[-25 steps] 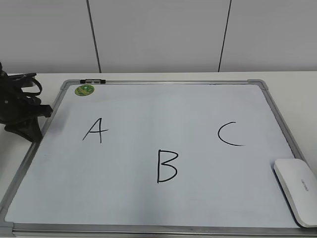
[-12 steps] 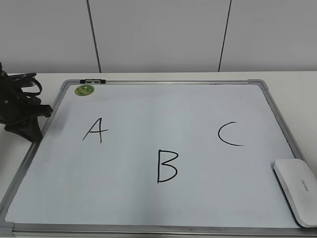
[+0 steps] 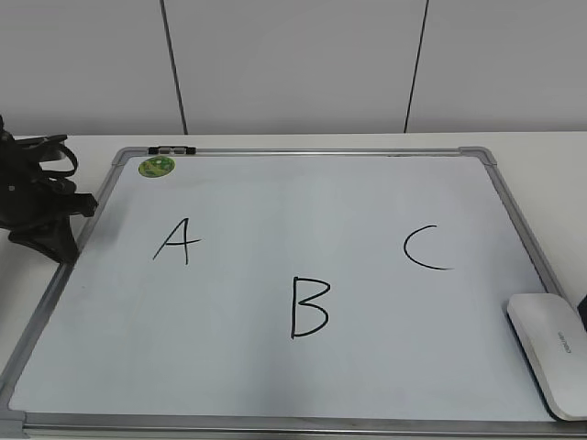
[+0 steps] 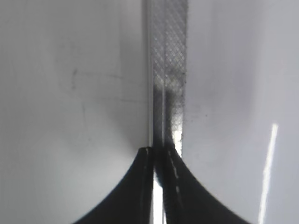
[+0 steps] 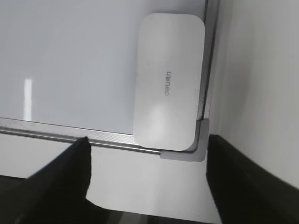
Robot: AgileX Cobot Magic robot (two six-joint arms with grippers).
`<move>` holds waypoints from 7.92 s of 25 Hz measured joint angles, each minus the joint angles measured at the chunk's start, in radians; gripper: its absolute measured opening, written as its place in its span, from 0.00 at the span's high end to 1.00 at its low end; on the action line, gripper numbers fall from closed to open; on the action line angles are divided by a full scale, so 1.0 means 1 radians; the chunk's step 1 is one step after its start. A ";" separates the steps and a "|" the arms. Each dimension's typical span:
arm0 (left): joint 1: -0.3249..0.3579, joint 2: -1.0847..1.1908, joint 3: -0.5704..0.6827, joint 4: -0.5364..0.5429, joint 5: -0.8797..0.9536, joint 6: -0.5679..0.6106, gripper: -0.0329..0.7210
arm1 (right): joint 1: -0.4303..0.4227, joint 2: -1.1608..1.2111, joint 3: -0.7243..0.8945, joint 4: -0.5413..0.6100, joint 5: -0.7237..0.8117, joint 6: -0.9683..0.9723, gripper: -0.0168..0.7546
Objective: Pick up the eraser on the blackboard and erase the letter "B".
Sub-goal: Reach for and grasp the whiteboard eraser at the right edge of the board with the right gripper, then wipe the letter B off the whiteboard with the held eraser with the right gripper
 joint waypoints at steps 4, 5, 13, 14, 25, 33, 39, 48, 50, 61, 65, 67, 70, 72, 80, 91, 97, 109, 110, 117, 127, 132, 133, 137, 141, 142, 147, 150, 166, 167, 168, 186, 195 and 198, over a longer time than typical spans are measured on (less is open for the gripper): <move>0.000 0.000 0.000 0.000 0.000 0.002 0.95 | 0.014 0.065 -0.004 -0.019 -0.008 0.025 0.21; 0.000 0.000 0.000 0.000 0.000 0.002 0.95 | 0.015 0.079 -0.004 -0.023 -0.017 0.025 0.21; 0.000 0.000 -0.001 0.000 0.000 0.002 0.95 | 0.015 0.169 -0.006 -0.041 -0.106 0.029 0.11; 0.000 0.000 -0.001 0.000 0.000 0.002 0.95 | 0.015 0.181 -0.006 -0.045 -0.117 0.029 0.11; 0.000 0.000 -0.001 -0.002 0.000 0.002 0.95 | 0.015 0.346 -0.007 -0.065 -0.186 0.011 0.11; 0.000 0.000 -0.001 -0.002 0.001 0.002 0.95 | 0.015 0.433 -0.007 -0.070 -0.237 0.009 0.11; 0.000 0.000 -0.001 -0.002 0.001 0.002 0.95 | 0.015 0.463 -0.010 -0.070 -0.260 0.009 0.12; 0.000 0.000 -0.001 -0.002 0.001 0.002 0.95 | 0.015 0.494 -0.010 -0.070 -0.270 0.020 0.22; 0.000 0.000 -0.001 -0.002 0.001 0.002 0.95 | 0.015 0.494 -0.010 -0.070 -0.270 0.024 0.25; 0.000 0.000 -0.001 -0.002 0.001 0.002 0.95 | 0.015 0.492 -0.010 -0.070 -0.270 0.030 0.25; 0.000 0.000 -0.001 -0.002 0.001 0.002 0.95 | 0.015 0.451 -0.010 -0.070 -0.266 0.030 0.25; 0.000 0.000 -0.001 -0.002 0.001 0.002 0.95 | 0.015 0.411 -0.010 -0.070 -0.260 0.030 0.25; 0.000 0.000 -0.001 -0.002 0.001 0.002 0.95 | 0.015 0.363 -0.021 -0.070 -0.222 0.030 0.25; 0.000 0.000 -0.001 -0.002 0.001 0.002 0.95 | 0.015 0.338 -0.046 -0.064 -0.184 0.030 0.25; 0.000 0.000 -0.001 -0.002 0.001 0.002 0.95 | 0.070 0.326 -0.209 -0.002 -0.050 -0.008 0.25; 0.000 0.000 -0.001 -0.002 0.001 0.002 0.95 | 0.333 0.477 -0.432 0.011 0.027 0.004 0.25; 0.000 0.000 -0.001 -0.004 0.002 0.002 0.95 | 0.420 0.649 -0.560 0.009 0.038 0.008 0.25; 0.000 0.000 -0.002 -0.008 0.006 0.002 0.95 | 0.436 0.916 -0.742 -0.034 0.035 0.010 0.25; 0.000 0.000 -0.002 -0.008 0.006 0.002 0.95 | 0.436 0.921 -0.745 -0.036 0.033 0.010 0.25; 0.000 0.000 -0.002 -0.008 0.006 0.002 0.95 | 0.436 0.956 -0.758 -0.068 0.027 0.010 0.25; 0.000 0.000 -0.002 -0.008 0.006 0.002 0.95 | 0.444 0.958 -0.760 -0.060 0.027 0.011 0.25; 0.000 0.000 -0.002 -0.008 0.006 0.002 0.95 | 0.537 0.959 -0.760 -0.049 0.002 0.020 0.25; 0.000 0.000 -0.002 -0.008 0.006 0.002 0.95 | 0.554 0.960 -0.760 -0.042 -0.005 0.022 0.25; 0.000 0.000 -0.002 -0.008 0.006 0.002 0.95 | 0.647 0.965 -0.760 -0.027 -0.033 0.023 0.25; 0.000 0.000 -0.002 -0.008 0.006 0.002 0.95 | 0.696 0.969 -0.765 -0.051 -0.039 0.023 0.25; 0.000 0.000 -0.002 -0.008 0.006 0.002 0.95 | 0.696 0.971 -0.766 -0.054 -0.039 0.023 0.25; 0.000 0.000 -0.002 -0.008 0.006 0.002 0.95 | 0.698 0.977 -0.791 -0.101 -0.029 0.047 0.25; 0.000 0.000 -0.002 -0.008 0.006 0.002 0.95 | 0.698 0.981 -0.810 -0.186 -0.021 0.075 0.25; 0.000 0.000 -0.002 -0.008 0.006 0.002 0.95 | 0.662 0.981 -0.818 -0.202 -0.001 0.092 0.25; 0.000 0.000 -0.002 -0.008 0.006 0.002 0.95 | 0.662 0.981 -0.818 -0.196 -0.001 0.092 0.25; 0.000 0.000 -0.002 -0.008 0.006 0.002 0.95 | 0.662 0.981 -0.818 -0.190 0.002 0.092 0.25; 0.000 0.000 -0.002 -0.008 0.006 0.002 0.95 | 0.662 0.995 -0.822 -0.196 0.017 0.073 0.25; 0.000 0.000 -0.002 -0.006 0.004 0.002 0.95 | 0.626 0.995 -0.822 -0.231 0.017 0.073 0.25; 0.000 0.000 -0.002 -0.003 0.004 0.002 0.95 | 0.589 0.995 -0.822 -0.236 0.017 0.073 0.25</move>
